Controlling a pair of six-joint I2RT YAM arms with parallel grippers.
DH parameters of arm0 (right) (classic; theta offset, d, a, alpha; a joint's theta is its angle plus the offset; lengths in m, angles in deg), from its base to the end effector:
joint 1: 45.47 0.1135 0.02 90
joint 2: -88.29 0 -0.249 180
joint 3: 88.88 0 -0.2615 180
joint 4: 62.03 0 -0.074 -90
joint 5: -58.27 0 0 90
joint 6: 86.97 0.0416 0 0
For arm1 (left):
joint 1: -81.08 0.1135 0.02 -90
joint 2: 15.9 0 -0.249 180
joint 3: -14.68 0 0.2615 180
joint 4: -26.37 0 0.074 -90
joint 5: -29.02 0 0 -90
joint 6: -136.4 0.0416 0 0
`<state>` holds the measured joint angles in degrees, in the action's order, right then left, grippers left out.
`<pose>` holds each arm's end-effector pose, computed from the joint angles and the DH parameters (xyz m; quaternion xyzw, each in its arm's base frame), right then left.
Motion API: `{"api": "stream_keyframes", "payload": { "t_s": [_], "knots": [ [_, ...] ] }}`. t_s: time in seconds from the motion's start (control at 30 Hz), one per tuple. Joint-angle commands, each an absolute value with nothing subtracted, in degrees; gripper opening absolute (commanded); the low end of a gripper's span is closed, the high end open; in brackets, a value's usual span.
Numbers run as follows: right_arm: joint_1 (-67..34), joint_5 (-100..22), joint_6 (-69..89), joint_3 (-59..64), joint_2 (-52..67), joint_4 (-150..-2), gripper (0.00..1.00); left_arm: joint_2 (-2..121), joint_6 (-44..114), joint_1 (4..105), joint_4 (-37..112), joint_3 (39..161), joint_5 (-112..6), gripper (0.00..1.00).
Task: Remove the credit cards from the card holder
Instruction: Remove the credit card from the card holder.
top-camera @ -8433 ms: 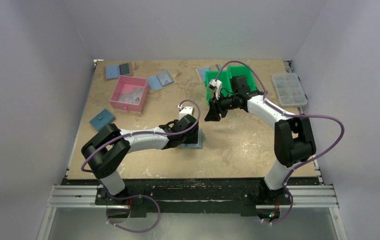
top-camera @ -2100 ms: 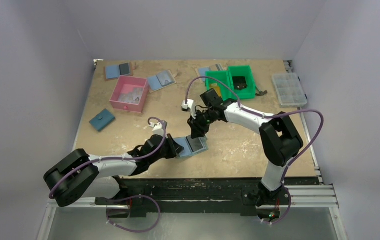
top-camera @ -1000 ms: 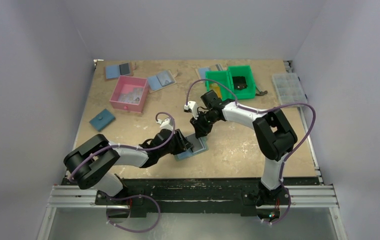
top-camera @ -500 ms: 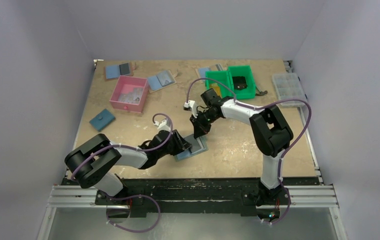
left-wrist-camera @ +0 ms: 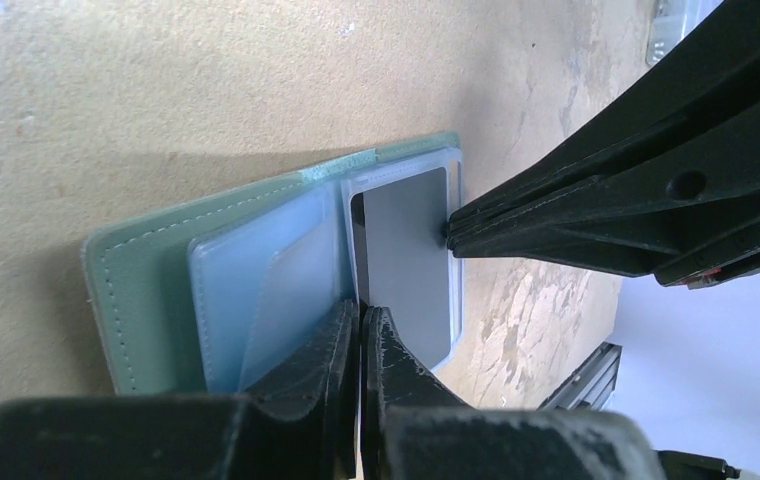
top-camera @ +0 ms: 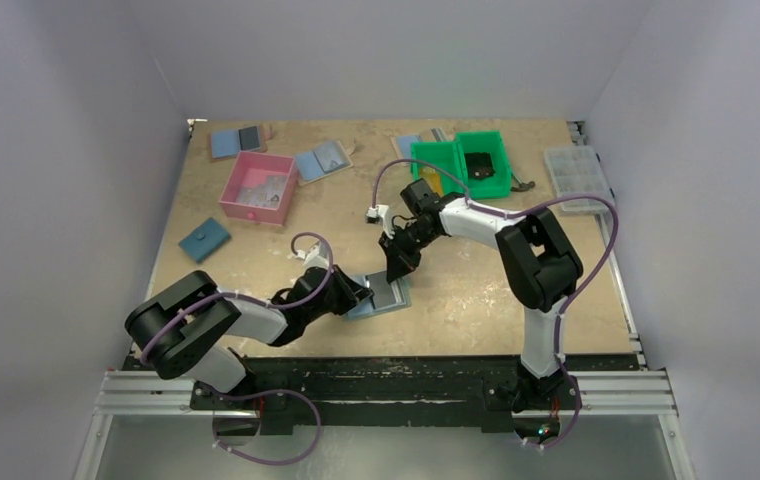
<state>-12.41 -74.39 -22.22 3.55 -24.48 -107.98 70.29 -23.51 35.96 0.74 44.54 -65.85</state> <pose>0.3088 0.2346 0.1328 -0.4997 0.7735 0.3684 0.1277 0.1773 -0.1730 0.0854 -0.2069 0.8435 -0.3971 0.2966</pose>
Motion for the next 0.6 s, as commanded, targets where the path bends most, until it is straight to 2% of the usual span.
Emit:
{"api": "stream_keyframes", "payload": {
  "t_s": [0.0,0.23,0.57],
  "knots": [
    [-11.99,-70.32,-20.05,4.31,-25.36,-107.49,0.07,68.51,-21.63,36.99,-4.79,40.95,-66.16,0.0],
    [-13.15,-68.55,-20.07,4.82,-24.47,-106.93,0.15,64.6,-18.06,37.94,-9.07,37.62,-62.43,0.0],
    [-13.37,-79.39,-25.44,5.55,-18.52,-108.24,0.29,61.47,-9.93,38.19,-9.88,36.92,-58.55,0.0]
  ]
}}
